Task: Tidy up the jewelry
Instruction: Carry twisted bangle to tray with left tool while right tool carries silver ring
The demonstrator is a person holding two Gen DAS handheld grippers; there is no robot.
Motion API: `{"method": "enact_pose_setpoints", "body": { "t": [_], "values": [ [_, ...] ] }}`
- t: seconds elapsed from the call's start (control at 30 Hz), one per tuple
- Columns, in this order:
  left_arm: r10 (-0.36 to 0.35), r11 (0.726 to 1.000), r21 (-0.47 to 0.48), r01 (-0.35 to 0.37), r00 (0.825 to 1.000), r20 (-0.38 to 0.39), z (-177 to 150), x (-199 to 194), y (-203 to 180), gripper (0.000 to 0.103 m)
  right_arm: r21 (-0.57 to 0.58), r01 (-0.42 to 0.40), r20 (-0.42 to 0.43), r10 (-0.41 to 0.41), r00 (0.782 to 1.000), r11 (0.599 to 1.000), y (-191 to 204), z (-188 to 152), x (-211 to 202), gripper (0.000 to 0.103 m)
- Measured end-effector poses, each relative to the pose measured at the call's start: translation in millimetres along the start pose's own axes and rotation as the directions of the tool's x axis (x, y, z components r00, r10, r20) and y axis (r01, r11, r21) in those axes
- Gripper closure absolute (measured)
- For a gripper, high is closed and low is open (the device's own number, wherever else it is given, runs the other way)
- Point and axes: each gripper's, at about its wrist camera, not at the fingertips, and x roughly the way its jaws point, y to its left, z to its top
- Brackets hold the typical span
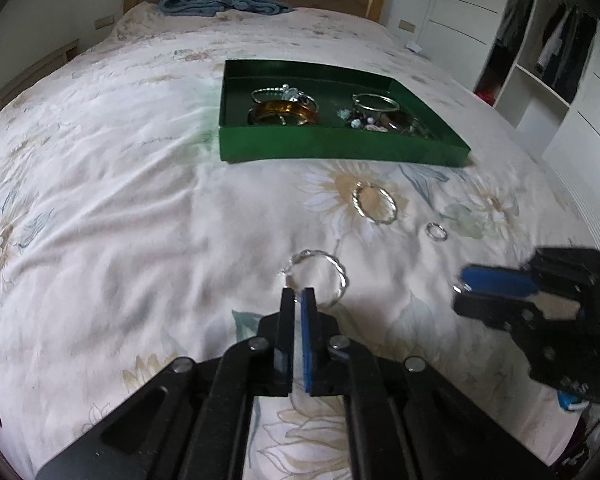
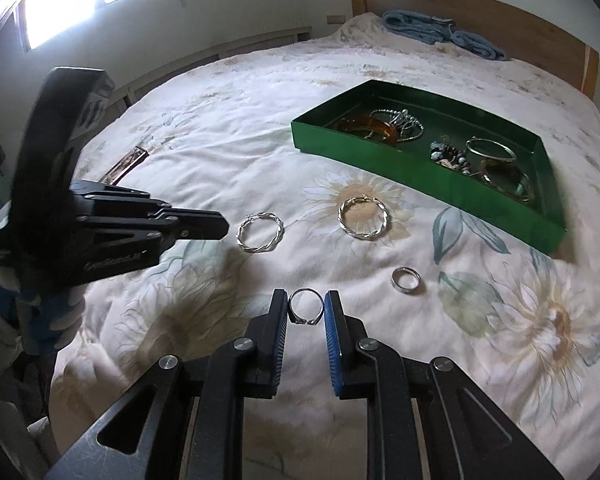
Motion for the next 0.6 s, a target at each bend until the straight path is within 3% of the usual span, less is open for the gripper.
{"method": "enact_pose_setpoints", "body": {
  "t": [0.1,0.27,0.33,0.47,0.6],
  "values": [
    [0.008,1.0,-0.017,-0.008,1.0,-0.015,4.1,7.5,3.5,0.096,0.009,0.004,0.008,-0.004,1.0,1.0,-1.3,-2.9,-6.0,0.085],
    [-0.013,0.999,-0.053,0.01,0.998,-0.054,4.2,18.6,6.8,0.07,0.028,0.003,0.017,-0.003,1.0,1.0,-4.9,-6.6,-9.6,0.085],
    [-0.002,0.999,-0.054,-0.002,0.998,-0.06,3.5,21.1,4.3,0.067,0.035,0.0,0.019,-0.001,1.0,0.999,-6.6,-7.7,-9.5,0.085],
    [0.044,0.997,-0.053,-0.049,0.995,-0.085,3.9,29.6,-1.6,0.069,0.054,-0.005,0.026,0.004,1.0,0.999,-10.3,-10.9,-8.6,0.085],
    [0.114,0.993,-0.017,-0.117,0.985,-0.132,6.7,39.9,-13.0,0.08,0.071,-0.006,0.031,0.004,1.0,0.997,-15.7,-14.0,-9.1,0.085]
  ]
}}
